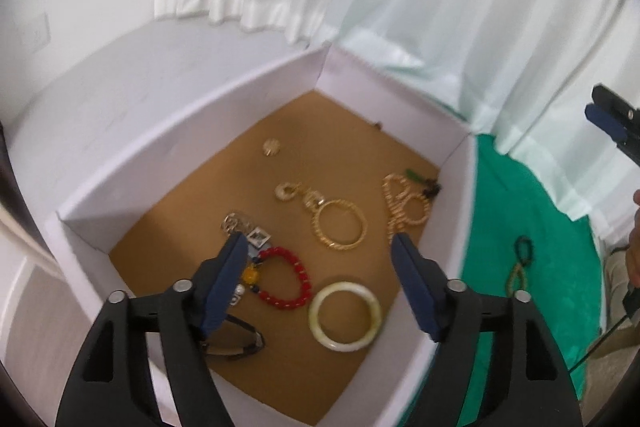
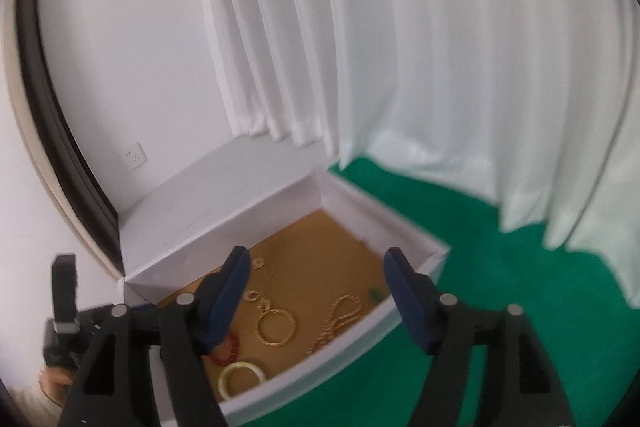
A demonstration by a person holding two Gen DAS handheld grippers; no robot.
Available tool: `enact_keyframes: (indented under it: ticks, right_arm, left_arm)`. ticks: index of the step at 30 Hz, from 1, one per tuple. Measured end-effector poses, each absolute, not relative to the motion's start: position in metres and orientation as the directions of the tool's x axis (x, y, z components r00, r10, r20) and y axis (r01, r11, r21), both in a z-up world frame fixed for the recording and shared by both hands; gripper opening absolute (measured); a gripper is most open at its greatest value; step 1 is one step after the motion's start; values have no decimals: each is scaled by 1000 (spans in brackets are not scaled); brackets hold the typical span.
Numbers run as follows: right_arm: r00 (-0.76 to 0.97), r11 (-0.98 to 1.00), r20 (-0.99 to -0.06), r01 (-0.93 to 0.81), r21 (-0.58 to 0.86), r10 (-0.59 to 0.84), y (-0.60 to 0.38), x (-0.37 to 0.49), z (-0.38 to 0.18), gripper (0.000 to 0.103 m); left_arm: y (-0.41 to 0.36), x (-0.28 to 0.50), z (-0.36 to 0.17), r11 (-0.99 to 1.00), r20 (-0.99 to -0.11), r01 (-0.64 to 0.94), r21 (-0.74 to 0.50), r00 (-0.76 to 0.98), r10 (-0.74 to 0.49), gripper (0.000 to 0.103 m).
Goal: Organize jewelry
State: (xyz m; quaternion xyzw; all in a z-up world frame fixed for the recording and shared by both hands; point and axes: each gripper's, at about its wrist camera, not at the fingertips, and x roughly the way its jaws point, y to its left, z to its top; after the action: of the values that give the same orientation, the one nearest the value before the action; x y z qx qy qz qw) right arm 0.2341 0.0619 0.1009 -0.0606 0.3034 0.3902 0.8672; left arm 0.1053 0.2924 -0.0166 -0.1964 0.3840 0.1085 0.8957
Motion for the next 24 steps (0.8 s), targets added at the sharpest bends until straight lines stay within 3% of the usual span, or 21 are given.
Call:
enact_keyframes:
  ticks: [4, 9, 16, 24]
  right_arm:
    - [549, 716, -576, -691, 95, 606, 24, 214, 94, 80]
    - [597, 804, -660, -595, 18, 456, -28, 185, 30, 80]
    - [576, 919, -765, -392, 50, 288, -106, 150, -58, 80]
    - [568, 978, -815, -208, -9, 114, -174, 124, -115, 80]
  left_arm:
    - [259, 85, 2, 930, -669, -269, -251, 742, 34, 90]
    - [204, 66, 0, 963, -640, -128, -238, 766, -57, 93]
    - [120, 73, -44, 972, -712, 81, -221, 668, -218, 94]
    - [67, 93, -100, 970, -783, 122, -209, 573, -241, 94]
